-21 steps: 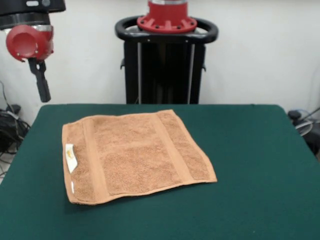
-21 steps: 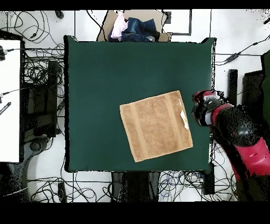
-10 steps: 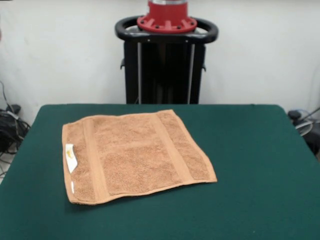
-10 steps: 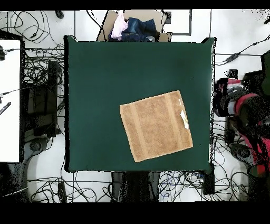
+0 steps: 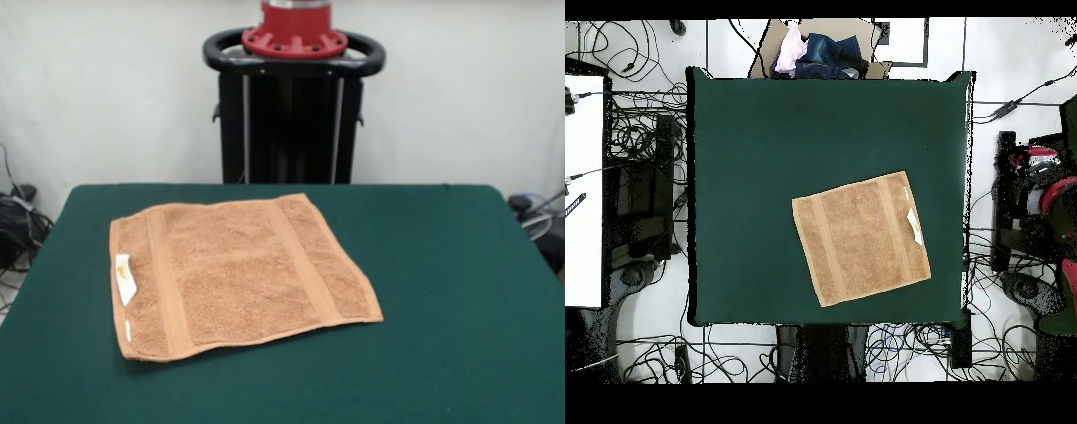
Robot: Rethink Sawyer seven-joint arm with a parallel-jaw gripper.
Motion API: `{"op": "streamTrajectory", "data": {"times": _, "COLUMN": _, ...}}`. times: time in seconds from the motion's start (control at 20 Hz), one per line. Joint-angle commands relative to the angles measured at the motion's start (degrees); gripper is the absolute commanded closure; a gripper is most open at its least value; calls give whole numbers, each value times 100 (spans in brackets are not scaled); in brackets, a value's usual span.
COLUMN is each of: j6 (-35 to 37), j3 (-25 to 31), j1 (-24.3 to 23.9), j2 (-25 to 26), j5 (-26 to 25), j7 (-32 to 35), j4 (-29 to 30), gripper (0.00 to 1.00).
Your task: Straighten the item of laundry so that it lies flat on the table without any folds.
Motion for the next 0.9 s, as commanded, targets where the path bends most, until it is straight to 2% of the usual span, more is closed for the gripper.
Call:
{"op": "streamTrajectory", "data": {"times": 0.05, "j6": 433, "j3": -175, "j1": 222, "j2": 120, "j5": 248, "j7": 1056, "j4": 312, "gripper": 100}}
{"op": "streamTrajectory", "data": {"times": 0.35, "j6": 286, "j3": -101, "j1": 171, "j2": -47, "j5": 366, "j7": 955, "j4": 692, "gripper": 100}}
{"op": "streamTrajectory", "data": {"times": 0.6, "j6": 86, "j3": 28, "j1": 25, "j2": -491, "j5": 497, "j7": 792, "j4": 1383, "gripper": 100}}
{"op": "streamTrajectory", "data": {"times": 0.9, "j6": -427, "j3": 363, "j1": -261, "j2": -737, "j5": 641, "j7": 556, "j4": 2101, "gripper": 100}}
